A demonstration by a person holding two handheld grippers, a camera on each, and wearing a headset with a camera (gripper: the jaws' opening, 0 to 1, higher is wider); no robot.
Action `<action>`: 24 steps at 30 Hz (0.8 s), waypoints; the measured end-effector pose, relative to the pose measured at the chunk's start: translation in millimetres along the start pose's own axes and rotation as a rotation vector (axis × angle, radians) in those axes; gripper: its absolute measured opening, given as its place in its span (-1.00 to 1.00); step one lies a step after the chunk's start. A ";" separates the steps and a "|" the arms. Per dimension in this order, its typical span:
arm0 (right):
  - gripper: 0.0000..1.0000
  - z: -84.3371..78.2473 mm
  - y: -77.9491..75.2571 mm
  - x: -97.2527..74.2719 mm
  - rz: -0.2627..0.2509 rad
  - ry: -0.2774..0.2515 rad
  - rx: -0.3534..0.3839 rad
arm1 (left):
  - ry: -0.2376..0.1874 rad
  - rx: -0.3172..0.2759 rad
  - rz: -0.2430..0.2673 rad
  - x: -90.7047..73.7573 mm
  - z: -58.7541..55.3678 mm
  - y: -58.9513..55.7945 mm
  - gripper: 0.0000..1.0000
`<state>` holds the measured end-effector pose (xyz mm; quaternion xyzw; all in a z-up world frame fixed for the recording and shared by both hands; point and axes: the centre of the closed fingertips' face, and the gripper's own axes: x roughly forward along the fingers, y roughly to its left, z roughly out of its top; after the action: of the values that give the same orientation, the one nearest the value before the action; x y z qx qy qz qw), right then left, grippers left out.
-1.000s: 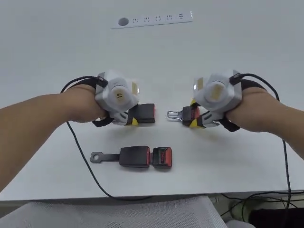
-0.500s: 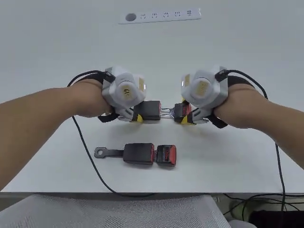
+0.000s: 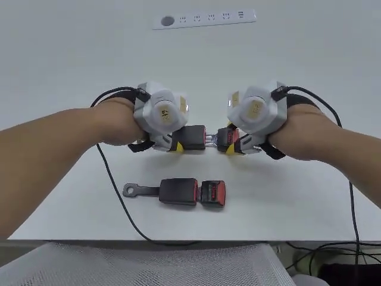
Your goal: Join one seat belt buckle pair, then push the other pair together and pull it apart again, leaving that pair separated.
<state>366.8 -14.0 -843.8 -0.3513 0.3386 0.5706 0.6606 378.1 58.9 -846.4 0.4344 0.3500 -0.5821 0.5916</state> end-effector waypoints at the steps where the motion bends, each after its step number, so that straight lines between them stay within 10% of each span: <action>1: -0.36 -0.4 -0.2 -0.3 -0.002 0.003 -0.001 | 0.000 0.002 -0.001 0.0 0.1 0.0 -0.36; 24: -0.42 22.4 -3.8 12.2 0.002 -0.044 0.045 | -0.044 0.018 -0.016 0.5 -1.8 1.8 -0.38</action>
<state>373.1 11.0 -842.0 -0.3232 0.3370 0.5709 0.6753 380.1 60.3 -847.4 0.4241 0.3352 -0.5993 0.5904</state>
